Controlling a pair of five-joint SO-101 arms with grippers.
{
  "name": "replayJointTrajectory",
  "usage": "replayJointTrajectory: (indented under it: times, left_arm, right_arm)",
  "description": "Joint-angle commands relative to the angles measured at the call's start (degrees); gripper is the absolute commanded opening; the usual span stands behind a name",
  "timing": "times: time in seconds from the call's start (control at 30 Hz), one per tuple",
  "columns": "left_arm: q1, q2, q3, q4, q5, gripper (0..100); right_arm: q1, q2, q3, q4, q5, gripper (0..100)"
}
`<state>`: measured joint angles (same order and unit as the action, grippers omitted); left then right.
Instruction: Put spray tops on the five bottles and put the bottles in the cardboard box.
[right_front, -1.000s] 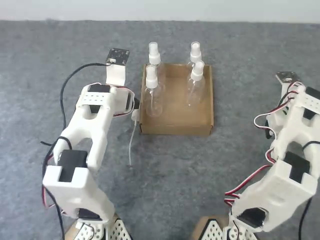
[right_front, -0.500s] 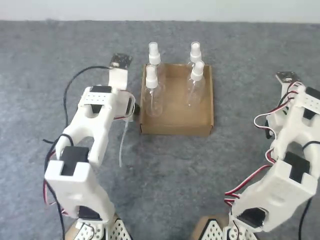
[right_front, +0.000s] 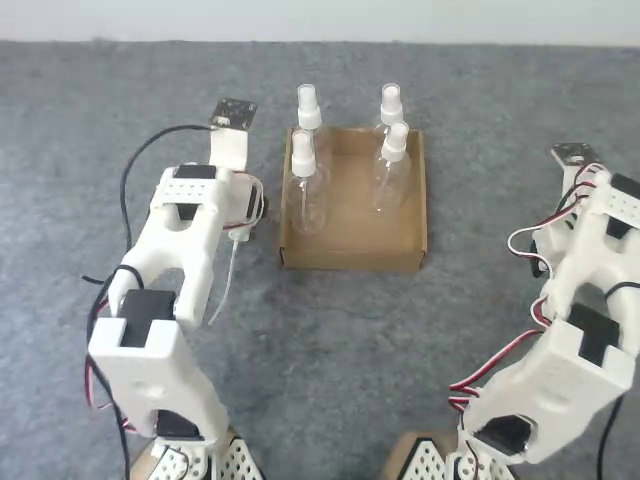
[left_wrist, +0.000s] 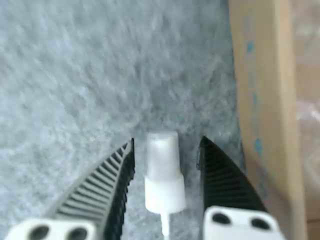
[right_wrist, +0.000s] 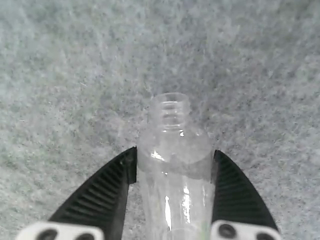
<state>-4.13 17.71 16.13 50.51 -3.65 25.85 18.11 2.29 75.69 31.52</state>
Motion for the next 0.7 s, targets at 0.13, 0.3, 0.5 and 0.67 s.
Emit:
replayJointTrajectory:
  times: [0.13, 0.3, 0.5, 0.67]
  left_arm:
    - [-0.09, 3.60, -4.97, 2.02, -0.53, 18]
    - [-0.09, 4.04, -6.55, 7.21, -0.53, 12]
    - [-0.09, 3.60, -6.73, 8.97, -0.35, 1]
    - [-0.18, -2.81, -5.32, 13.45, 1.14, 1]
  right_arm:
    - [0.66, -0.40, -2.55, 0.57, 2.99, 18.0]
    - [0.66, -0.40, -2.55, 0.57, 3.08, 18.0]
    - [0.66, -0.40, -2.46, 0.66, 3.34, 18.0]
    - [0.92, -0.92, -1.05, 0.75, 3.52, 18.1]
